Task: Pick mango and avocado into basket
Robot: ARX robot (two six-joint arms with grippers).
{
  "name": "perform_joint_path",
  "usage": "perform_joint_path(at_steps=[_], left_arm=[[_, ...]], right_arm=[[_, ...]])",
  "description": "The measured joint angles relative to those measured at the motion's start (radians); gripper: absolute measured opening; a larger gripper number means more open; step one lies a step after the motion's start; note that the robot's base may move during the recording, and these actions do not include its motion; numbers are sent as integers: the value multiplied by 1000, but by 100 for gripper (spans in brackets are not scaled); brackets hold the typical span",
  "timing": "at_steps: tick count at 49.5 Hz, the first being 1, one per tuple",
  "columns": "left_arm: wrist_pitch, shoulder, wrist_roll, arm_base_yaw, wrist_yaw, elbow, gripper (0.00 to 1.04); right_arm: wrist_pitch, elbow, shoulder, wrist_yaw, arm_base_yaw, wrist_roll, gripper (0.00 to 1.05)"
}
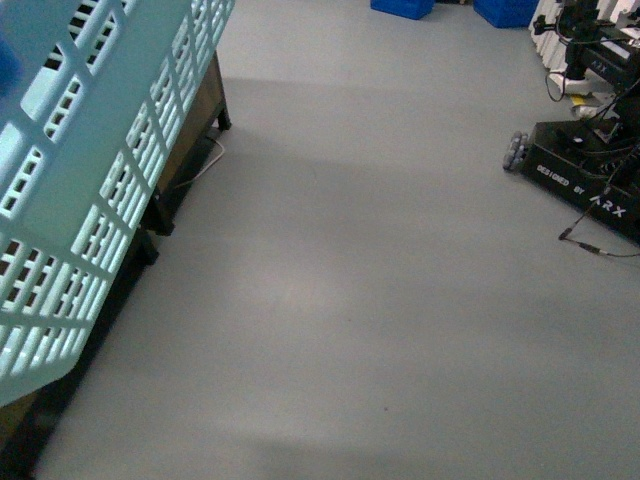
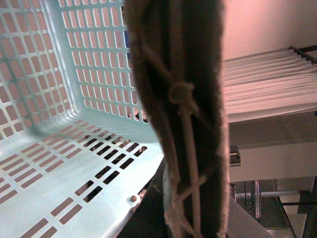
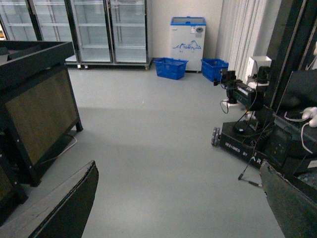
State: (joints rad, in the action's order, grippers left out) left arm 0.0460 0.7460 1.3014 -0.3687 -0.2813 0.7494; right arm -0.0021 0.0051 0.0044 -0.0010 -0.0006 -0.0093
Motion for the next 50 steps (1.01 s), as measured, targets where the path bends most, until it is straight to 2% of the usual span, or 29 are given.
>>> perform_joint_path(at_steps=[50], left_arm=[[0, -2, 1, 0, 0, 5, 8]], right_arm=[[0, 0, 0, 4, 0, 0, 97]])
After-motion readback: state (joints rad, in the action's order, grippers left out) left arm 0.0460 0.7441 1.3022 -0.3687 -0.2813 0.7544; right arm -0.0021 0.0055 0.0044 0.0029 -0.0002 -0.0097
